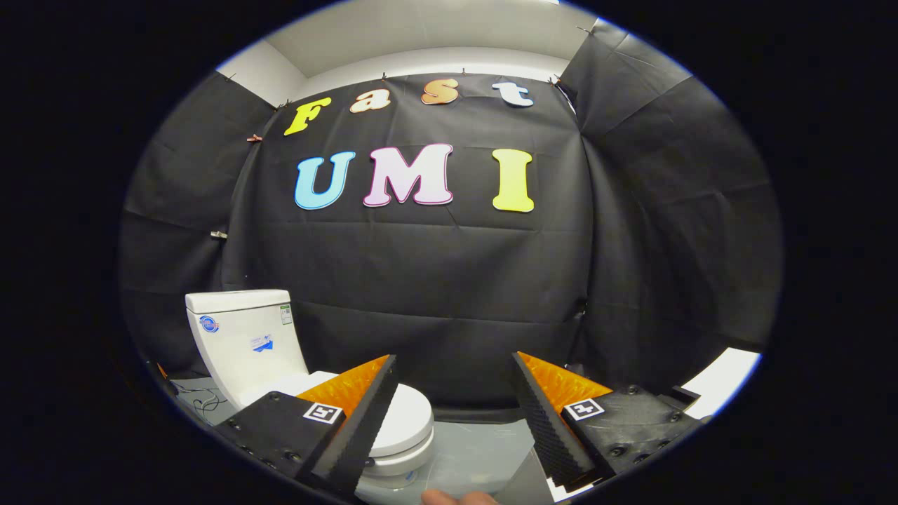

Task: Open the toilet lid.

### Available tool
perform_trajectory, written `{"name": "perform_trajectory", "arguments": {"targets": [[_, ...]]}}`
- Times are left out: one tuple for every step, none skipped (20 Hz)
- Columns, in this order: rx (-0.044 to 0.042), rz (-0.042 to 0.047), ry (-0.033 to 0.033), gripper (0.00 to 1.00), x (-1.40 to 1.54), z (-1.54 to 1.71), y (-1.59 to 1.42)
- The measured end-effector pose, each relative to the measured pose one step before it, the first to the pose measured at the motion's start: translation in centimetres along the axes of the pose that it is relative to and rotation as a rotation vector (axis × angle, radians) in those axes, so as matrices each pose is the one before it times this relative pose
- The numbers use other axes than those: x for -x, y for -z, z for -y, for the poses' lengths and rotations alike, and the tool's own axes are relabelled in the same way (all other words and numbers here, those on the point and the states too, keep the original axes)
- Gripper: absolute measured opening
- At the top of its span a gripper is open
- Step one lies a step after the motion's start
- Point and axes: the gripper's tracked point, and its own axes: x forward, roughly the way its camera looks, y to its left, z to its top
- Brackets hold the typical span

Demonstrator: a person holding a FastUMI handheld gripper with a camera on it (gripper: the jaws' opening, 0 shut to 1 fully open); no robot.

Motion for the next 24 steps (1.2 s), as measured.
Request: {"name": "perform_trajectory", "arguments": {"targets": [[0.00025,0.00154,-0.00033,0.99,0.018,0.018,0.01],[-0.00001,0.00079,-0.00045,0.99,0.03,0.037,-0.032],[0.00048,0.00018,-0.00071,0.99,0.03,-0.072,0.019],[0.0009,0.00083,-0.00246,0.99,0.071,-0.148,-0.075],[0.00214,-0.00036,-0.00055,0.99,-0.015,0.002,0.021],[0.0032,-0.0004,-0.00198,0.99,0.028,-0.04,0.022],[0.00172,-0.00221,-0.00947,0.99,0.035,-0.233,0.093],[-0.00199,0.00053,-0.00544,0.99,0.104,-0.133,-0.074],[-0.00369,0.00657,-0.00426,0.98,0.011,-0.121,-0.203],[-0.00675,0.00698,-0.00667,0.98,-0.033,-0.13,-0.157],[-0.00692,0.00603,-0.01249,0.98,0.033,-0.29,-0.135],[0.00156,-0.00289,-0.00869,0.98,-0.047,-0.263,0.025],[0.00745,-0.00996,0.00311,0.98,-0.119,0.052,0.329],[0.00936,-0.01851,0.00378,0.98,-0.12,0.112,0.506],[0.005,-0.02901,-0.00175,0.97,-0.167,-0.21,0.678],[0.00085,-0.05402,0.00723,0.97,-0.381,-0.313,1.036],[-0.02388,-0.05727,-0.02049,0.97,-0.109,-0.792,1.143],[-0.02959,-0.05044,-0.02416,0.98,-0.472,-1.342,0.632],[-0.01348,-0.05234,-0.02593,0.98,-0.597,-1.052,0.98],[-0.00413,-0.04277,-0.02288,0.98,-0.591,-0.705,0.707],[0.00767,-0.03597,0.01073,0.98,-0.825,0.124,0.723],[0.01095,-0.03546,0.02109,0.98,-1.179,0.678,0.775],[-0.00023,-0.04164,0.00369,0.97,-1.045,0.17,0.85],[-0.01493,-0.0457,-0.00228,0.97,-1.014,-0.097,1.129]]}}
